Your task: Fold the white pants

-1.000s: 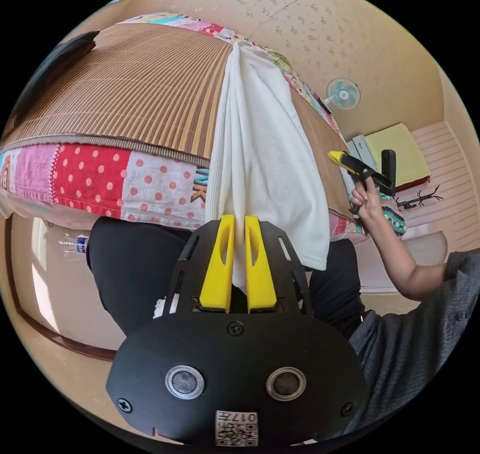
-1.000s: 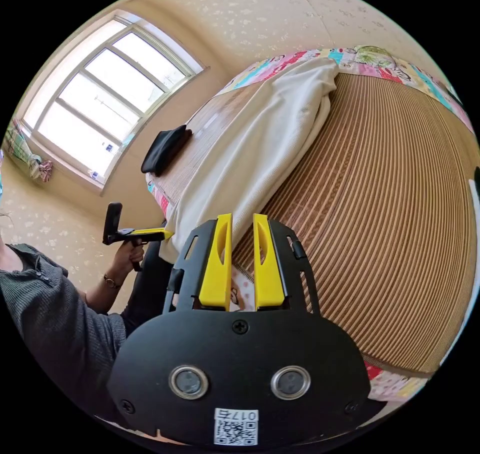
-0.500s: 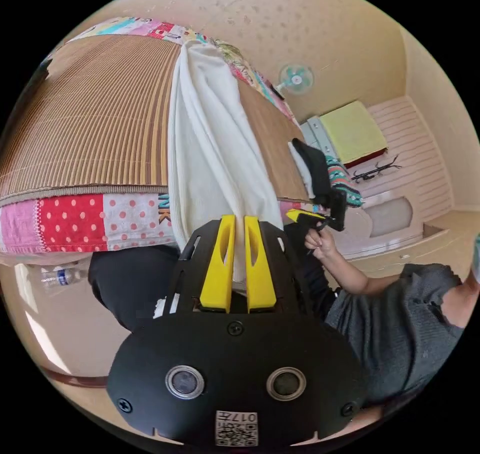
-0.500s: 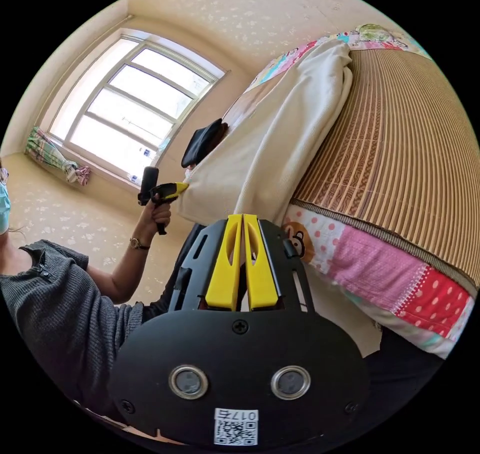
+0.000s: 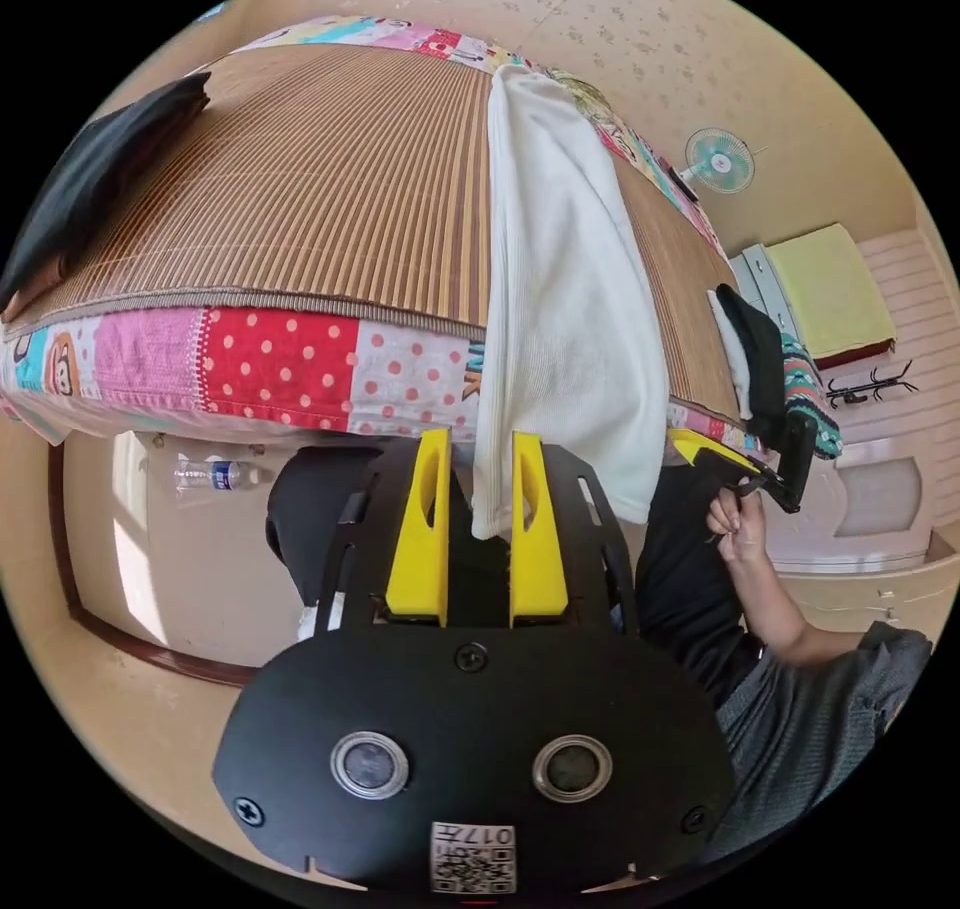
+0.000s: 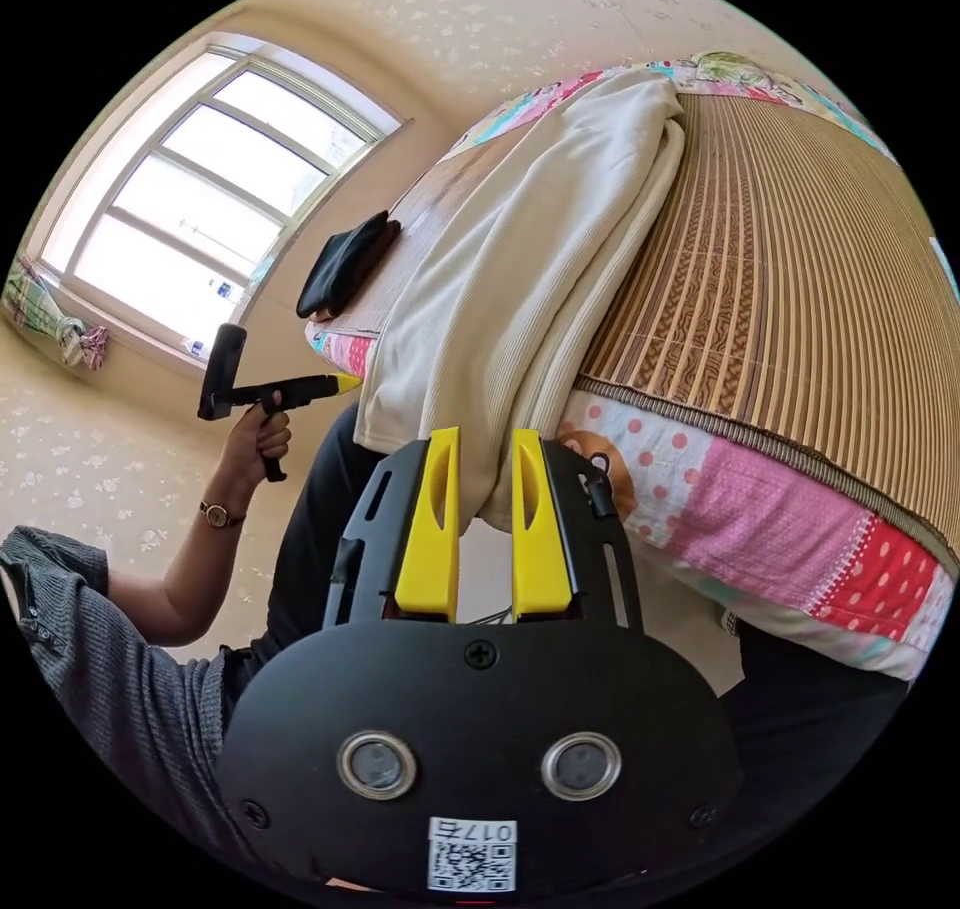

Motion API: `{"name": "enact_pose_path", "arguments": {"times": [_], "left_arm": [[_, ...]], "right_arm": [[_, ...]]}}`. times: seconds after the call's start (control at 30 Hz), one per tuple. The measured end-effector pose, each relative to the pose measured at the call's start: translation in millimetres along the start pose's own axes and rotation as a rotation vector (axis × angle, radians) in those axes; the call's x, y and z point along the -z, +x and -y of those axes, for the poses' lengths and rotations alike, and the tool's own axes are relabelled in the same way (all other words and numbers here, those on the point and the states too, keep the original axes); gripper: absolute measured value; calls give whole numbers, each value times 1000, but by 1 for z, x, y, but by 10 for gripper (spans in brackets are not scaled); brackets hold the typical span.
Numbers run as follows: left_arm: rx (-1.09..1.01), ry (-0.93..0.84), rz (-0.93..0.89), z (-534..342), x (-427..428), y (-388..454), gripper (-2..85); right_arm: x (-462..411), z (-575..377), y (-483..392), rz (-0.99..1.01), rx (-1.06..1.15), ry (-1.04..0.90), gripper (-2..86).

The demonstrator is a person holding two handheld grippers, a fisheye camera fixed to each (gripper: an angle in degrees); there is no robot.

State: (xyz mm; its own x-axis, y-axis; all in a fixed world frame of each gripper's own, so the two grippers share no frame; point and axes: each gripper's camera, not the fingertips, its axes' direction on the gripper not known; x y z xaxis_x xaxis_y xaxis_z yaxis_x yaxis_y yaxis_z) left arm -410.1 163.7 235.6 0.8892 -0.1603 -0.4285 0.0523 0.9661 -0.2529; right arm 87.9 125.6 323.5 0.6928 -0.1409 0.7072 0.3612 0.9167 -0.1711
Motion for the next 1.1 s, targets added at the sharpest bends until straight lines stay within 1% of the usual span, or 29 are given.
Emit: {"name": "enact_pose_path", "arguments": {"times": [0.07, 0.2, 0.3, 0.37, 0.43, 0.5, 0.53, 0.6, 0.67, 0.7, 0.73, 0.77, 0.8, 0.83, 0.87, 0.9, 0.93, 1.03, 1.07, 1.1], "left_arm": [[-13, 1, 8, 0, -5, 2, 102], [-34, -82, 102, 6, -36, 7, 97], [-43, -75, 101, 4, -35, 4, 78], [-59, -81, 70, 2, -26, -1, 60], [-89, -68, -15, -2, -12, -9, 51], [-138, -24, -222, -7, 4, -30, 49], [-134, -14, -278, -8, 7, -38, 49], [-108, -2, -488, -10, 13, -68, 47], [-140, 46, -586, -14, 23, -76, 45], [-159, 85, -642, -18, 27, -79, 44], [-162, 95, -667, -20, 27, -81, 43], [-161, 94, -704, -22, 23, -86, 42], [-144, 65, -711, -24, 16, -92, 42], [-125, 44, -696, -25, 12, -96, 41], [-99, -5, -639, -27, 3, -101, 40], [-94, -43, -556, -30, -3, -102, 37], [-93, -59, -516, -31, -6, -101, 36], [-80, -61, -419, -36, 2, -94, 32], [-114, -38, -372, -39, 15, -85, 31], [-170, 13, -368, -43, 31, -75, 30]], "right_arm": [[-12, 5, 1, 3, -15, -21, 86], [-19, 11, -4, -25, -43, -28, 83], [-17, 11, -16, -129, 11, -59, 58], [-6, 12, -24, -151, 62, -85, 38], [7, 12, -26, -116, 84, -85, 29], [21, 13, -23, -78, 80, -83, 25], [32, 13, -17, -28, 62, -67, 23], [49, 12, -4, 87, 16, -34, 20], [67, 9, 19, 288, -41, 24, 17], [71, 7, 24, 340, -50, 46, 16], [77, 2, 35, 441, -61, 98, 15], [77, -3, 46, 481, -86, 114, 13], [75, -5, 50, 463, -105, 96, 13], [66, -8, 52, 350, -125, 34, 12], [51, -10, 49, 179, -113, -41, 11], [42, -10, 46, 113, -105, -82, 11], [30, -11, 41, 63, -90, -119, 11], [31, -7, 23, 52, -55, -104, 11], [39, -8, 14, 101, -12, -60, 11], [43, -9, 11, 132, 9, -33, 10]]}}
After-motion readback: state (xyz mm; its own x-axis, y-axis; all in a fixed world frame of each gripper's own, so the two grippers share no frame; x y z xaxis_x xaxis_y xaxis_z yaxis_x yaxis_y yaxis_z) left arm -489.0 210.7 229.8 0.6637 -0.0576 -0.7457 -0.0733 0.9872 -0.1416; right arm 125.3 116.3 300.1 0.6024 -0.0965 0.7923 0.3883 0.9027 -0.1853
